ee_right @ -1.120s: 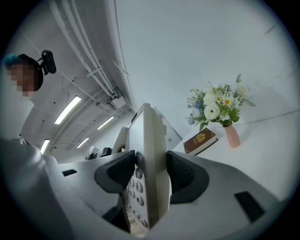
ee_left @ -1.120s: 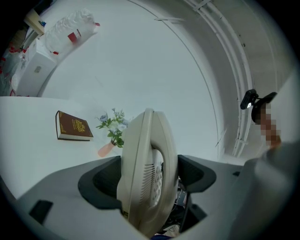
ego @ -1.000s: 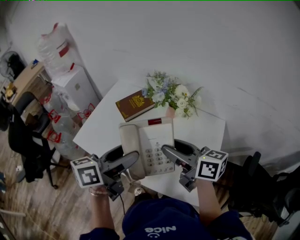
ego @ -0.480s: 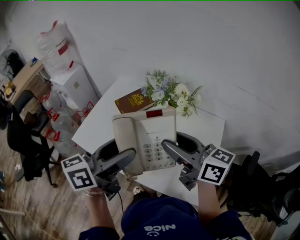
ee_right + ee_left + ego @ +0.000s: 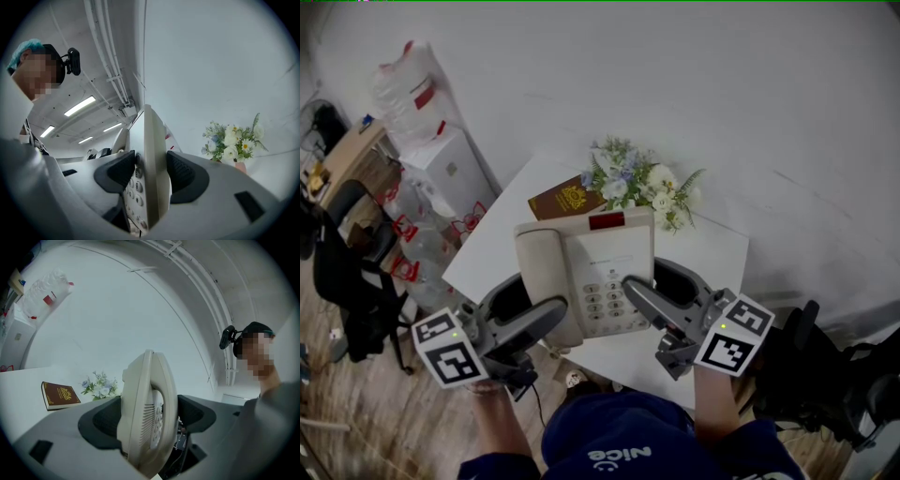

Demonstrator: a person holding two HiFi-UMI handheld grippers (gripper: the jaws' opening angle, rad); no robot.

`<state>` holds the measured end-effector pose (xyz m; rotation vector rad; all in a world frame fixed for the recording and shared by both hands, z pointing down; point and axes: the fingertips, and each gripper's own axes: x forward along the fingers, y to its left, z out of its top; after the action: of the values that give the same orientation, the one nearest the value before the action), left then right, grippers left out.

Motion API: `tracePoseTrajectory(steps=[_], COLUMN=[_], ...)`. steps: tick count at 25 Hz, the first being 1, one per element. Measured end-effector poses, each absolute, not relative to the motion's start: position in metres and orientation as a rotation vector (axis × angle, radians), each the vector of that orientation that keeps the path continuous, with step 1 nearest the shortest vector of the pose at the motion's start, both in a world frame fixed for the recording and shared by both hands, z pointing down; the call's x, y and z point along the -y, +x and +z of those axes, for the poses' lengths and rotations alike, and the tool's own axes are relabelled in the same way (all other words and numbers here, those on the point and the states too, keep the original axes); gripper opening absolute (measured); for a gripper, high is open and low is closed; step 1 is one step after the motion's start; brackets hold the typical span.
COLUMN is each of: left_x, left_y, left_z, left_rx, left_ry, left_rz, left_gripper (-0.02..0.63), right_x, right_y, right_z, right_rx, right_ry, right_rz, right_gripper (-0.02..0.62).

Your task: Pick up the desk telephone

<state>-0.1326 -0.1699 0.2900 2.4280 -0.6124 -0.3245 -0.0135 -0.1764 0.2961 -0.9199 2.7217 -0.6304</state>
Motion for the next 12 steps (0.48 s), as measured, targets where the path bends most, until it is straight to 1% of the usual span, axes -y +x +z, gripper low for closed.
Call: tracePoseTrajectory(steps=[12], left_x=[0.171], left_y=[-0.131], left_z=[0.302], left_rx=[0.598], left_ry=[2.416], left_rz=[-0.309], left_gripper=[0.38], right_x=[0.177], right_y=[-0.012], right_z=[0.307], right_rx=[-2.721], right_ry=[-0.943], right_rz=[-0.629], right_gripper=[0.232])
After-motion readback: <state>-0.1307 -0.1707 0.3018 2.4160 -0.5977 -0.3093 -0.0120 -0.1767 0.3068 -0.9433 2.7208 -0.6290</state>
